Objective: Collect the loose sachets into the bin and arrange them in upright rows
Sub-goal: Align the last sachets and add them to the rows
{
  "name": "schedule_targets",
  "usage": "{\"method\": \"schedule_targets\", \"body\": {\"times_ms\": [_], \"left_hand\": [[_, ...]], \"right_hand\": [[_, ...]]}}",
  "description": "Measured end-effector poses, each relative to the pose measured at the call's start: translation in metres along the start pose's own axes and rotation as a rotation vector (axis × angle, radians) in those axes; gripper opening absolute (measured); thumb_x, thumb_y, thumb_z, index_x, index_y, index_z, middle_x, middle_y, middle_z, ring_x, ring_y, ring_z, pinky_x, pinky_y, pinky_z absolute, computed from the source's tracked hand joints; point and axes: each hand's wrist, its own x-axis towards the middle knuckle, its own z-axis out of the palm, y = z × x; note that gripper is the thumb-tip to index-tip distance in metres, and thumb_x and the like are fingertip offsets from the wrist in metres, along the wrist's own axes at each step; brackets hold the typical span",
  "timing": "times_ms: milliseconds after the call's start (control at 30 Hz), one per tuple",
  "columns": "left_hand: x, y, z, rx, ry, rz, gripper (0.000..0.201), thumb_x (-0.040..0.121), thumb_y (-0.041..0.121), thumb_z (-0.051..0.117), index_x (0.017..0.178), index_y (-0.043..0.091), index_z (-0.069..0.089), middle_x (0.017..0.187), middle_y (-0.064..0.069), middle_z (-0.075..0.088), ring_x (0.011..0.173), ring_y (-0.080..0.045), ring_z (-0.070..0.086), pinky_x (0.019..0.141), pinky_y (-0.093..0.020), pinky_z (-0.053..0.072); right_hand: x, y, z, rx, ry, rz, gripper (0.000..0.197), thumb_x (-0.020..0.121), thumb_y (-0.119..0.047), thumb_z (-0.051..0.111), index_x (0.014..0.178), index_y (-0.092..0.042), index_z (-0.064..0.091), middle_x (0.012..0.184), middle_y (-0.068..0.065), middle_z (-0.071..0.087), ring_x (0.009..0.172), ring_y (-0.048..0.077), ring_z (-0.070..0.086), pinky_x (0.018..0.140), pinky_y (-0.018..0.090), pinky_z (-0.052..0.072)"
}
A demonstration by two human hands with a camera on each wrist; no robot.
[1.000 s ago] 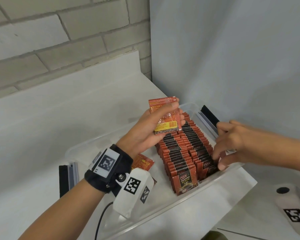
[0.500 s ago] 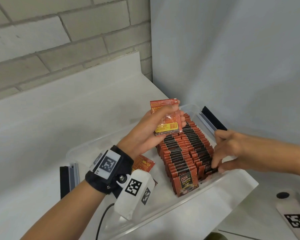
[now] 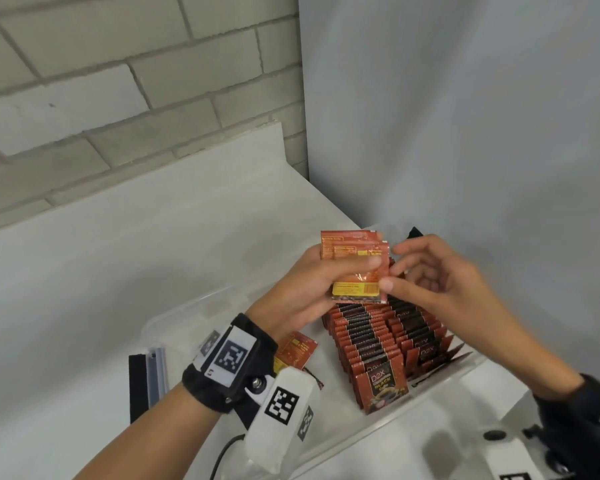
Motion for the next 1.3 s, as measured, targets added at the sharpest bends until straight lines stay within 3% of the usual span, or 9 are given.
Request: {"method": "schedule_targets", "body": {"times_ms": [267,333,500,600,733,933,1067,1200,1300], "left_hand": [[0.000,-0.002,0.002,-0.009,-0.040,-0.010,0.040,0.073,0.014,0.067,0.113,0.008,0.064,0.100,-0.009,0.071,0.090,-0.020,0.069,0.081,-0.030,0.056],[-0.001,-0.001,0.003,-0.032,-0.056,-0.020,0.041,0.073,0.024,0.065,0.111,0.008,0.063,0.098,-0.009,0.072,0.090,-0.020,0.069,0.081,-0.029,0.057],[0.000,0.000,0.002,-0.095,-0.010,-0.037,0.082,0.067,0.057,0.050,0.128,0.001,0.051,0.120,-0.018,0.063,0.115,-0.029,0.061,0.098,-0.034,0.049],[0.002,0.003,-0.001,-0.153,0.019,-0.071,0.081,0.070,0.062,0.047,0.122,0.001,0.054,0.105,-0.017,0.061,0.107,-0.027,0.061,0.106,-0.042,0.042],[0.000,0.003,0.002,-0.065,-0.054,-0.180,0.059,0.079,0.043,0.057,0.122,0.003,0.053,0.111,-0.016,0.066,0.104,-0.024,0.065,0.095,-0.040,0.051],[-0.001,0.002,-0.002,-0.006,-0.154,-0.206,0.033,0.083,0.010,0.063,0.115,0.008,0.060,0.102,-0.012,0.071,0.093,-0.022,0.069,0.073,-0.032,0.059],[-0.002,0.002,-0.002,-0.013,-0.138,-0.120,0.033,0.085,0.008,0.060,0.118,0.005,0.060,0.106,-0.012,0.070,0.094,-0.022,0.069,0.081,-0.032,0.057],[-0.002,0.002,-0.003,-0.088,-0.105,-0.031,0.039,0.080,0.008,0.062,0.118,0.001,0.059,0.116,-0.016,0.067,0.106,-0.027,0.065,0.093,-0.037,0.053],[0.000,0.000,-0.004,-0.101,-0.063,-0.001,0.042,0.079,0.004,0.063,0.120,0.001,0.059,0.120,-0.019,0.064,0.110,-0.031,0.062,0.096,-0.039,0.051]], "right_hand": [[-0.007,0.000,0.011,0.078,0.012,0.005,0.047,0.065,-0.035,0.074,0.107,-0.025,0.057,0.079,0.001,0.067,0.073,0.020,0.066,0.075,0.031,0.056],[-0.009,-0.001,0.011,0.057,0.023,0.004,0.041,0.068,-0.032,0.072,0.106,-0.025,0.060,0.081,0.003,0.068,0.075,0.022,0.066,0.077,0.035,0.056],[-0.012,-0.002,0.009,0.094,0.145,-0.067,0.015,0.075,-0.025,0.072,0.089,-0.031,0.070,0.082,0.001,0.070,0.078,0.027,0.064,0.081,0.042,0.054],[-0.015,-0.006,0.008,0.163,0.182,-0.148,0.015,0.075,-0.018,0.070,0.080,-0.032,0.072,0.085,0.000,0.070,0.082,0.029,0.064,0.081,0.035,0.054],[-0.017,-0.003,0.008,0.172,0.184,-0.243,0.016,0.079,-0.007,0.065,0.086,-0.018,0.074,0.096,-0.001,0.070,0.097,0.017,0.066,0.085,0.024,0.053],[-0.017,0.000,0.007,0.126,0.167,-0.228,0.031,0.079,-0.049,0.066,0.095,-0.024,0.075,0.109,-0.004,0.066,0.110,0.018,0.061,0.085,0.032,0.056],[-0.016,-0.002,0.009,0.139,0.215,-0.199,0.019,0.085,-0.033,0.067,0.103,-0.027,0.070,0.098,-0.006,0.067,0.094,0.009,0.064,0.082,0.023,0.053],[-0.013,-0.004,0.010,0.226,0.137,-0.048,0.051,0.062,-0.071,0.070,0.093,-0.031,0.061,0.094,-0.002,0.068,0.084,0.012,0.066,0.075,0.022,0.054],[-0.009,0.000,0.010,0.137,0.044,0.007,0.045,0.058,-0.066,0.076,0.087,-0.034,0.062,0.099,0.000,0.070,0.089,0.020,0.068,0.081,0.031,0.056]]}}
